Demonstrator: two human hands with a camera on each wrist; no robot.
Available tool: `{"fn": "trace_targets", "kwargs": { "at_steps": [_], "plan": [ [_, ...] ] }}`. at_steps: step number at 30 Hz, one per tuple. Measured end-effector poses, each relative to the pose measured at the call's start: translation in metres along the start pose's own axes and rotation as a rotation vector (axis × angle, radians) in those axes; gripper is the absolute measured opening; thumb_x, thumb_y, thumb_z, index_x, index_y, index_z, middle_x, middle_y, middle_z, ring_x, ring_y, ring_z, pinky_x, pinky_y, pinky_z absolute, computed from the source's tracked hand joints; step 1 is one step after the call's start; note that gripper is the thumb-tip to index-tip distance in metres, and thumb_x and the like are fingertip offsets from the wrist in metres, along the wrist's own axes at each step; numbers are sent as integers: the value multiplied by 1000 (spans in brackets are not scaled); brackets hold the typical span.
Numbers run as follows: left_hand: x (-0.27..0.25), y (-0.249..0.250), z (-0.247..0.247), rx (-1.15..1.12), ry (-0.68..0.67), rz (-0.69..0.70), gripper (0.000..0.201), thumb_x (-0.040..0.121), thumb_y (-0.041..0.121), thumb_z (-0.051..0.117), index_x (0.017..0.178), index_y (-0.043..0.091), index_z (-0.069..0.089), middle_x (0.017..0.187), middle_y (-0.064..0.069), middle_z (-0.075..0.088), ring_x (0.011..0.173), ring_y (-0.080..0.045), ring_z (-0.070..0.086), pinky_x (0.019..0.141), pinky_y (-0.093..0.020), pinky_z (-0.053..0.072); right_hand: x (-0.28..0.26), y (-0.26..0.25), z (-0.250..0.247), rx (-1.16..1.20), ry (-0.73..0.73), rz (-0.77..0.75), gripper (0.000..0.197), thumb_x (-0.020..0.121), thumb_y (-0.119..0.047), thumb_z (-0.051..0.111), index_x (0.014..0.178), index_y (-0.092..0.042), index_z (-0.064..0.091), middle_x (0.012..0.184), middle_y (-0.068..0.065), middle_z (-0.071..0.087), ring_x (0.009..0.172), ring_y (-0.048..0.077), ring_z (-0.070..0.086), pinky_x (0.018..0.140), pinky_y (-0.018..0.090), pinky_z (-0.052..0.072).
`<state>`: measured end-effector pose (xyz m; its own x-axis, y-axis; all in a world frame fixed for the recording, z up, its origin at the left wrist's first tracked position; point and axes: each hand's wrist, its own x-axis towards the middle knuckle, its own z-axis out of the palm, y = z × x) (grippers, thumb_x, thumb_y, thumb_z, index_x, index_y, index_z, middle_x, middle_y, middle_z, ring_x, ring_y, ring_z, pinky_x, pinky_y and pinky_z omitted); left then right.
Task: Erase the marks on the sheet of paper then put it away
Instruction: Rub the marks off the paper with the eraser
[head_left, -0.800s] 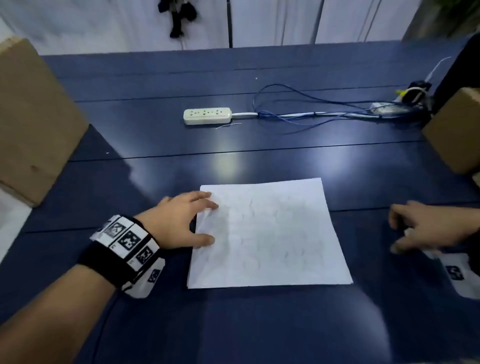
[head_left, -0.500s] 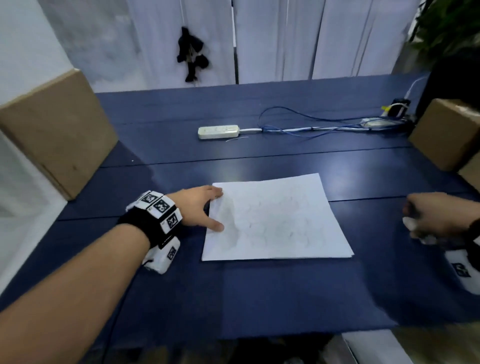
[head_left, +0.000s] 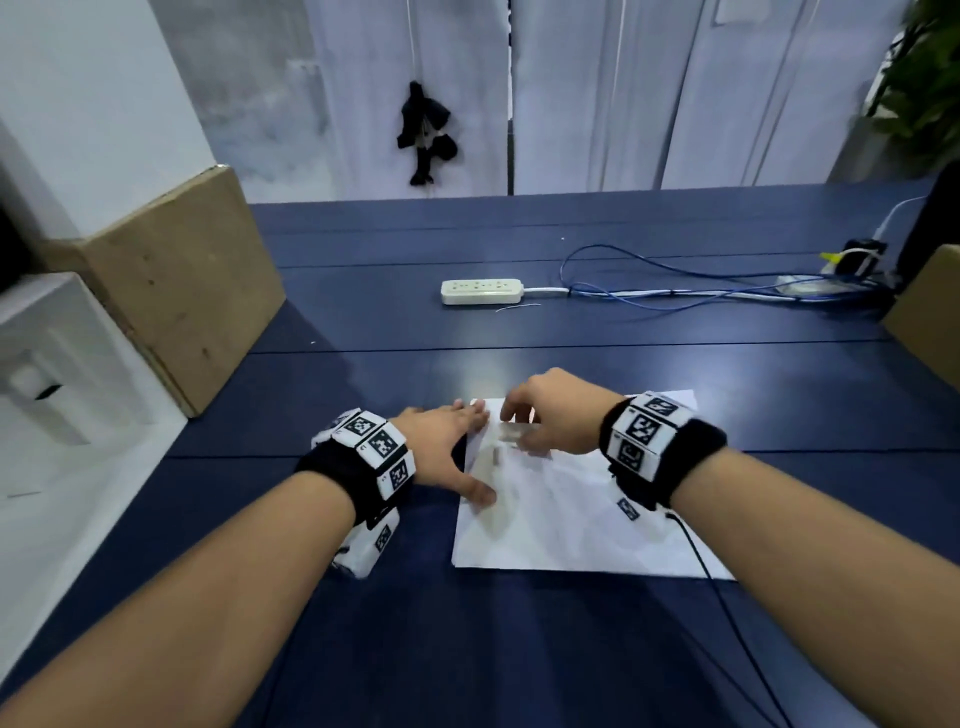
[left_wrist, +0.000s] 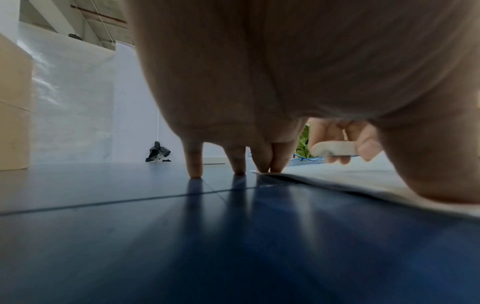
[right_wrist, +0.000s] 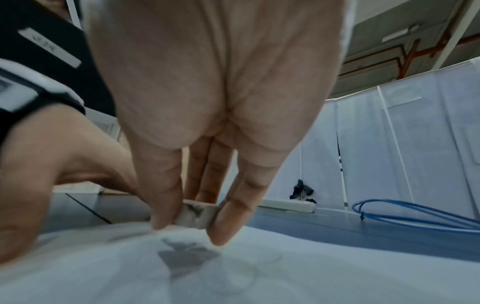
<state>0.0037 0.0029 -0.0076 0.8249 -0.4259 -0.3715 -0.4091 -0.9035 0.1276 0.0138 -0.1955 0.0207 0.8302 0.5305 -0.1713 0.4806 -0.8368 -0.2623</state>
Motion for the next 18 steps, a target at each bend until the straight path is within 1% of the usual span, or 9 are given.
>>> {"fn": "trace_targets", "kwargs": {
  "at_steps": [2,4,6,9,12,15,16,18],
  "plan": [
    [0,0,2,20,-11,12,119,72,77,61,158,21,2,164,7,-4,151,-15,-3,118,-52,9,16,-1,0,-19,-30,35,32,79,-24,72,111,-20,67,101,0,70,88,21,63,78,31,53],
    [1,-1,4,14,-24,17,119,73,78,59,157,22,-4,164,7,-8,150,-16,-8,118,-52,4,27,-1,-2,-47,-30,47,34,75,-20,74,108,-20,69,102,2,70,93,23,65,80,34,55],
    [3,-4,7,-3,-30,22,121,71,80,58,157,23,-6,163,8,-10,150,-16,-9,119,-52,1,35,1,-4,-57,-17,40,34,72,-18,75,106,-20,70,100,2,71,93,23,65,80,34,55],
    [4,-6,10,-16,-11,27,123,68,82,58,157,24,-4,163,9,-10,150,-14,-9,119,-51,1,34,4,-2,-8,-2,19,29,73,-22,73,102,-18,73,94,2,73,87,23,66,77,34,56],
    [5,-7,10,-18,-4,24,122,68,82,59,157,23,-1,163,11,-7,150,-12,-7,119,-49,1,20,7,5,-4,-32,-49,26,74,-26,70,99,-20,75,88,1,73,82,22,65,74,32,53],
    [5,-8,11,-24,2,25,123,67,82,59,157,23,-1,163,11,-7,150,-12,-7,119,-48,0,10,4,6,-24,-117,-103,31,74,-25,73,105,-23,74,94,-4,73,84,16,64,77,28,51],
    [5,-8,10,-31,2,27,123,67,83,58,157,23,-1,163,11,-7,150,-12,-7,119,-49,0,14,4,3,-22,-111,-99,32,74,-25,74,106,-23,74,95,-4,73,84,15,63,77,27,50],
    [6,-8,10,-40,4,33,123,66,84,57,157,25,-1,163,12,-7,150,-12,-7,119,-50,1,23,6,-4,20,-50,-54,30,75,-26,73,105,-22,75,94,-2,74,79,13,60,75,24,48]
  ]
}}
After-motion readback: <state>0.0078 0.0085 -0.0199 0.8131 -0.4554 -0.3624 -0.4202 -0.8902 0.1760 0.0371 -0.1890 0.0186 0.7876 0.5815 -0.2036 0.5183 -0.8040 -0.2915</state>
